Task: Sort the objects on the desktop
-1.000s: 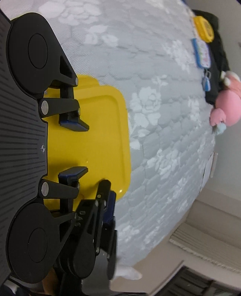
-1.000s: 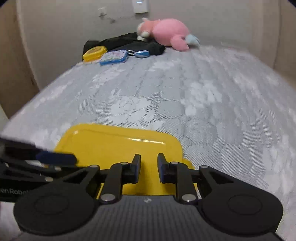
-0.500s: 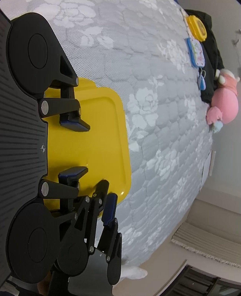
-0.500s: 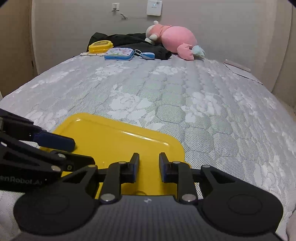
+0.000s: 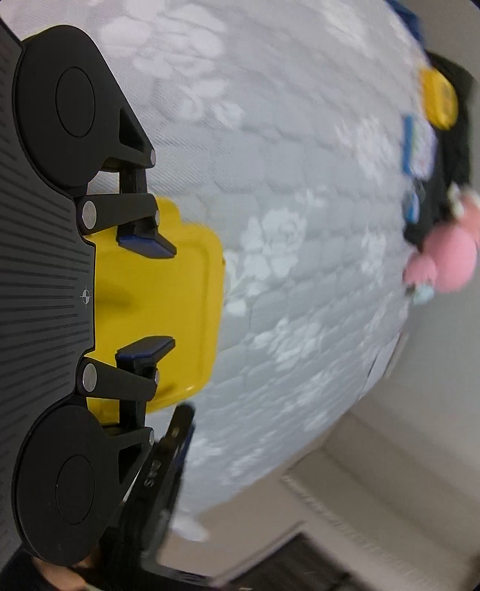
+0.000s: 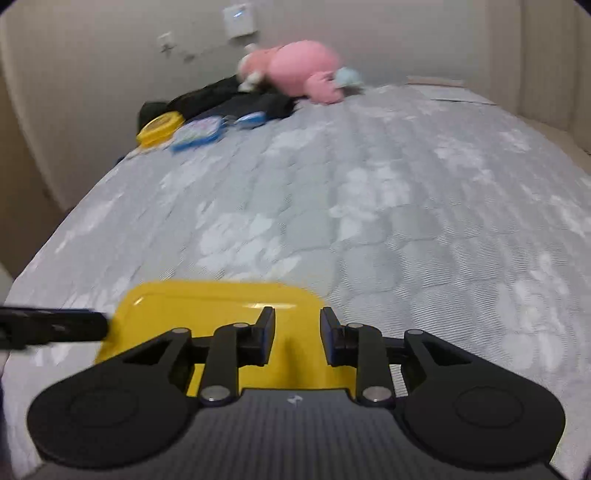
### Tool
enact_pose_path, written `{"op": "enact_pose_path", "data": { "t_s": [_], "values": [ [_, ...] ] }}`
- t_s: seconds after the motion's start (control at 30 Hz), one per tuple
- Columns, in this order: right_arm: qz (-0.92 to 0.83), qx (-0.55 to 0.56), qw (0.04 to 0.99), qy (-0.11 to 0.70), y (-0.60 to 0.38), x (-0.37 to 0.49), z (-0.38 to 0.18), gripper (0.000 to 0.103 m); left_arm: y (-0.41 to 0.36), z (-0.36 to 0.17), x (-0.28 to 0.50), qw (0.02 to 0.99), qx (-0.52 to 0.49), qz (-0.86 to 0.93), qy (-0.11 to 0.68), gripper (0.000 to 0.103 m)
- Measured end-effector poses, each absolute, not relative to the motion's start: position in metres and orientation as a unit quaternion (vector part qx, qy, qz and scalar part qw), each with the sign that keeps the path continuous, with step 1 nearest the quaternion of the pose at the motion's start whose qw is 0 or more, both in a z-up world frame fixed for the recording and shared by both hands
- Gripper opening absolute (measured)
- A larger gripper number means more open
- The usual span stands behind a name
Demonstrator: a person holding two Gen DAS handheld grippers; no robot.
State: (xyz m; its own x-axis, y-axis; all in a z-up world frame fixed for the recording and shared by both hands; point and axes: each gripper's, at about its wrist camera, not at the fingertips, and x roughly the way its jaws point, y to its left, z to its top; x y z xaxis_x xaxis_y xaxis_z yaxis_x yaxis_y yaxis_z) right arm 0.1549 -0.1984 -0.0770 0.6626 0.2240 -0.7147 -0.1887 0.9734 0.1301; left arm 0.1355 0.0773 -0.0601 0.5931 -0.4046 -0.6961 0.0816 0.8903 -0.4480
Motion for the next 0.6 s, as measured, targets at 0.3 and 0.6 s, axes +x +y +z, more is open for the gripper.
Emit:
{"op": "enact_pose_path", "data": {
  "t_s": [0.3,0.6],
  "values": [
    [0.165,-0.006,0.905,0.392,-0.191,0.137,-0.087,0.029,0.08,-0.078,0.14,0.83,-0.262,-0.187,0.456,0.053],
    [0.195,-0.093,0.899,0.382,-0.158,0.132,-0.106,0.032,0.084,-0.105,0.144,0.828,-0.254,-0.165,0.471,0.024]
  ]
}}
